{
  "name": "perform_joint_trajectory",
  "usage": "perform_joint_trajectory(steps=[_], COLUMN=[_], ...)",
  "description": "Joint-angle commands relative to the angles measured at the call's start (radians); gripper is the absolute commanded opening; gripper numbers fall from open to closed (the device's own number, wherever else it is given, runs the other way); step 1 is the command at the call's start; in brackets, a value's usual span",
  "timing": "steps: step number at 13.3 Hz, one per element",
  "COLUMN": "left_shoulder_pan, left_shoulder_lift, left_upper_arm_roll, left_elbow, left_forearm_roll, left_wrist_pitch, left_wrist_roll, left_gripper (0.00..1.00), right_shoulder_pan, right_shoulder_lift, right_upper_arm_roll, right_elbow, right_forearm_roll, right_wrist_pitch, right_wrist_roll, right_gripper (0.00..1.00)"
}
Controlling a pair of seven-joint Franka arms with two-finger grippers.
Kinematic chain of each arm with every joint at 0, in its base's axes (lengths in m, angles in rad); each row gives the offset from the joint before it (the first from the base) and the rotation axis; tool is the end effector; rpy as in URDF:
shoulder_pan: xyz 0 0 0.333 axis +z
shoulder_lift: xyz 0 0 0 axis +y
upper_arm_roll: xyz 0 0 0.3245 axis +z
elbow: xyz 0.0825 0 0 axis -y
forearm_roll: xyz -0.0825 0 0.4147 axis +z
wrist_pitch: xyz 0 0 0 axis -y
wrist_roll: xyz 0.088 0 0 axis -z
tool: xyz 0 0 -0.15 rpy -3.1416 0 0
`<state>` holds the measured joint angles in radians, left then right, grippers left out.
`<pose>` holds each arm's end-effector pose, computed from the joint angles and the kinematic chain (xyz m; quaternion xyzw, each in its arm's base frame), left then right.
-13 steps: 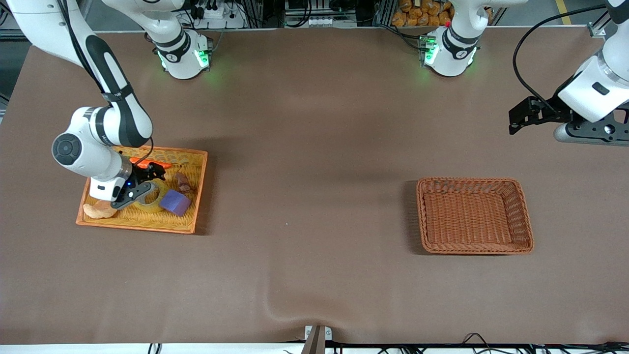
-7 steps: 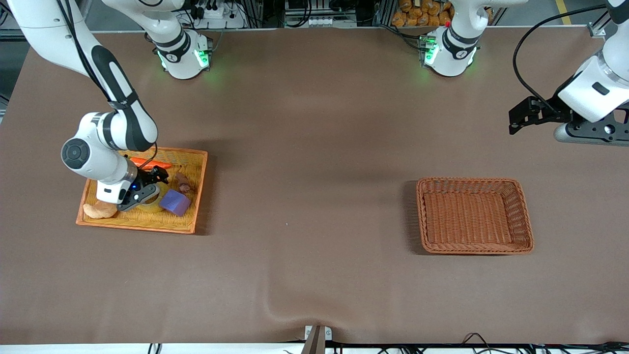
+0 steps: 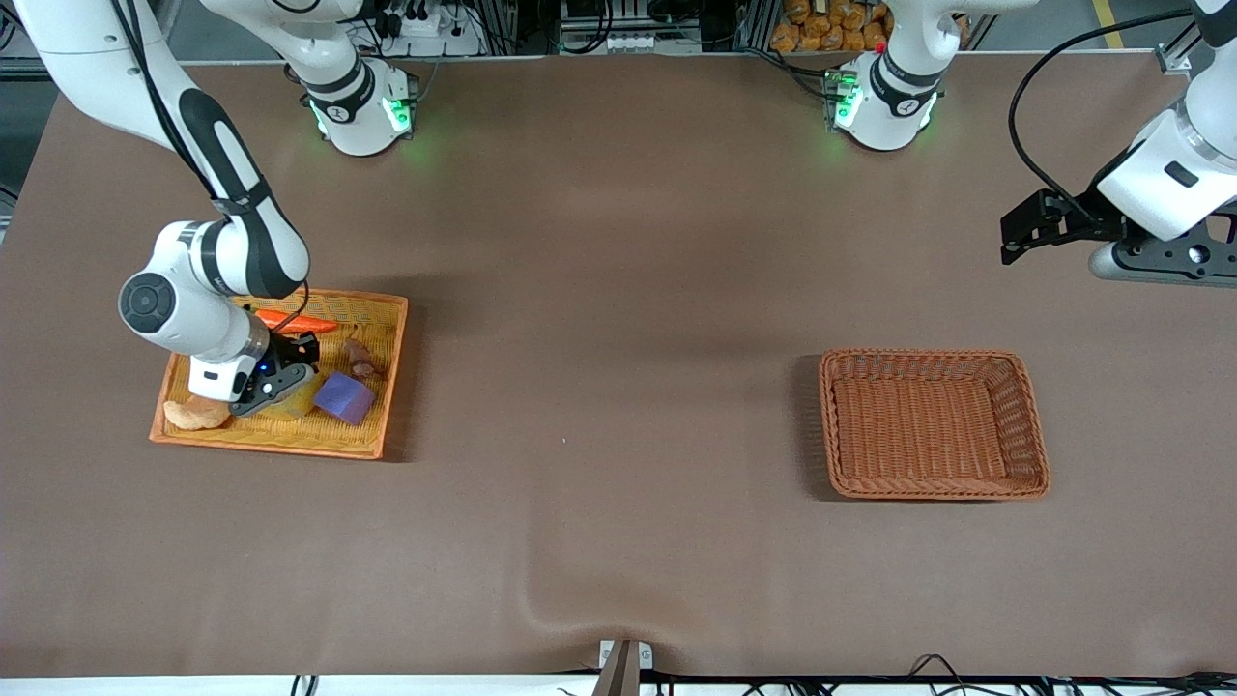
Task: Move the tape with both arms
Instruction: 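Grasp the yellow tape roll by its rim with the right gripper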
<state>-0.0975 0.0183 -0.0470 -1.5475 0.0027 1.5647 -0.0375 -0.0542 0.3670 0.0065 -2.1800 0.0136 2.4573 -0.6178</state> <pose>0.5845 -0.0844 0.5904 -0.9986 0.0535 0.0005 0.0010 0.5677 -0.0266 0.1517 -0.9602 -0.2755 0.0407 0.0196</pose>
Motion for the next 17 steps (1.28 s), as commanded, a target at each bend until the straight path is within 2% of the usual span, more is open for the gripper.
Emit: perform_joint_trajectory(steps=[1,6,9,11,14,17], left_shoulder_pan=[0.002,0.002,0.002,0.002,0.004,0.002], left_shoulder_lift=[0.011,0.011,0.011,0.011,0.012,0.012], left_upper_arm_roll=[-0.002,-0.002,-0.002,-0.002,-0.002,-0.002], left_elbow=[0.024,0.024,0.023,0.023,0.024,0.023], left_forearm_roll=[0.016,0.016,0.016,0.016,0.016,0.016], left_wrist_pitch=[-0.017,-0.017,-0.017,-0.017,-0.017,-0.017], left_wrist_roll=[0.016,0.018,0.016,0.018,0.018,0.018], left_gripper=[1.00,1.00,1.00,1.00,1.00,1.00], right_shoulder_pan=[0.002,0.011,0.063,0.149,0.357,0.522], right_shoulder_lift=[-0.086,-0.198,-0.237,-0.223,-0.197,-0.027], right_upper_arm_roll=[0.001,0.012,0.032,0.032,0.030,0.029], right_elbow=[0.051,0.270,0.388,0.420,0.451,0.580], right_forearm_roll=[-0.003,0.002,0.008,0.046,0.048,0.052], right_wrist_pitch=[-0.166,-0.550,-0.705,-0.699,-0.618,-0.583], right_wrist_roll=[-0.010,-0.003,0.006,0.090,0.394,0.631], right_gripper=[0.00,0.00,0.00,0.00,0.00,0.00])
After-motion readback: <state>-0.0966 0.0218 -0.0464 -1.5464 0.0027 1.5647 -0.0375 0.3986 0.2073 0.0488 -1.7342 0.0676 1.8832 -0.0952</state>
